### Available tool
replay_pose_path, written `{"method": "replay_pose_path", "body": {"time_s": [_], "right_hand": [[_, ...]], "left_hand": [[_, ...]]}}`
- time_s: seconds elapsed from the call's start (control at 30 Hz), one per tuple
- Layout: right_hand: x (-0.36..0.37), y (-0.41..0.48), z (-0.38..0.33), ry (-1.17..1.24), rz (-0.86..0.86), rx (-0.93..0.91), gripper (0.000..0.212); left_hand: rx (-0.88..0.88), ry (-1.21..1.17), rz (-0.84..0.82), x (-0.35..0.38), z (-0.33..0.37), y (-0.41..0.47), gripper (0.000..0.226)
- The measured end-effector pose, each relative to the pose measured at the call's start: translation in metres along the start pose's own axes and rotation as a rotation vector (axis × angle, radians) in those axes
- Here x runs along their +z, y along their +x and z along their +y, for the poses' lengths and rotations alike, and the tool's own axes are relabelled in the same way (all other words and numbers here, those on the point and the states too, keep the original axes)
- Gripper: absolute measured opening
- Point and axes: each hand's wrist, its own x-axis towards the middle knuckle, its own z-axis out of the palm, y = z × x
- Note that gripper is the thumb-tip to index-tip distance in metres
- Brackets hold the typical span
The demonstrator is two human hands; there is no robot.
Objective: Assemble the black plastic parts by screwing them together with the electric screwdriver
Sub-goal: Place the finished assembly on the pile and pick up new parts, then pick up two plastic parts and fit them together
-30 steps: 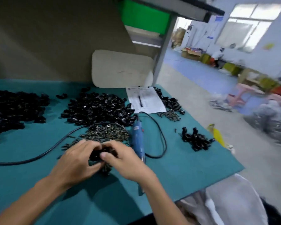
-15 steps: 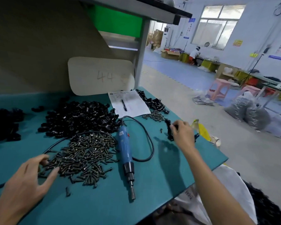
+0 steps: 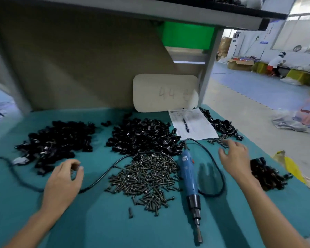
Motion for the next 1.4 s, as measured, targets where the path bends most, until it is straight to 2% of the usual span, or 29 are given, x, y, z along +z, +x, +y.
{"method": "replay_pose_path", "body": {"time_s": [0.1, 0.17, 0.2, 0.27, 0.33, 0.43, 0.53, 0.7, 0.8, 0.9, 0.97, 1.03, 1.13, 1.17, 1.3, 1.4], "right_hand": [[0.020, 0.008, -0.064, 0.177, -0.308, -0.229, 0.030], [0.041, 0.014, -0.100, 0.108, -0.498, -0.387, 0.029], [0.054, 0.017, -0.115, 0.011, -0.533, -0.453, 0.031], [0.079, 0.022, -0.133, -0.215, -0.543, -0.510, 0.035], [0.098, 0.023, -0.139, -0.386, -0.536, -0.488, 0.035], [0.113, 0.023, -0.142, -0.433, -0.527, -0.456, 0.036], [0.115, 0.026, -0.140, -0.376, -0.486, -0.448, 0.036], [0.105, 0.022, -0.133, -0.059, -0.370, -0.343, 0.029], [0.090, 0.016, -0.133, 0.204, -0.319, -0.256, 0.021], [0.075, -0.003, -0.138, 0.594, -0.390, -0.086, 0.014], [0.069, -0.018, -0.144, 0.773, -0.460, -0.025, 0.017], [0.066, -0.035, -0.150, 0.847, -0.518, -0.006, 0.021], [0.065, -0.057, -0.159, 0.943, -0.587, 0.040, 0.023], [0.064, -0.065, -0.162, 0.992, -0.610, 0.071, 0.023], [0.062, -0.101, -0.170, 1.101, -0.699, 0.128, 0.023], [0.062, -0.127, -0.166, 1.134, -0.745, 0.152, 0.028]], "left_hand": [[-0.068, 0.130, 0.040, -0.010, -0.020, 0.022, 0.024], [-0.104, 0.246, 0.001, -0.015, -0.029, 0.034, 0.037], [-0.119, 0.289, -0.026, -0.017, -0.031, 0.038, 0.041], [-0.097, 0.333, -0.036, -0.018, -0.033, 0.042, 0.043], [-0.031, 0.355, -0.036, -0.015, -0.030, 0.046, 0.041], [0.078, 0.397, -0.082, -0.007, -0.026, 0.056, 0.041], [0.125, 0.435, -0.145, 0.006, -0.023, 0.071, 0.053], [0.072, 0.522, -0.322, 0.035, -0.011, 0.089, 0.067], [-0.056, 0.410, -0.236, 0.044, -0.002, 0.095, 0.069], [-0.162, 0.266, -0.123, 0.046, 0.002, 0.101, 0.050], [-0.212, 0.168, -0.072, 0.045, 0.004, 0.104, 0.032], [-0.213, 0.101, -0.057, 0.044, 0.005, 0.104, 0.020], [-0.170, 0.123, -0.104, 0.039, 0.008, 0.102, 0.018], [-0.158, 0.145, -0.132, 0.037, 0.008, 0.100, 0.019], [-0.114, 0.281, -0.359, 0.036, 0.006, 0.099, 0.049], [-0.139, 0.209, -0.330, 0.040, 0.008, 0.096, 0.032]]}}
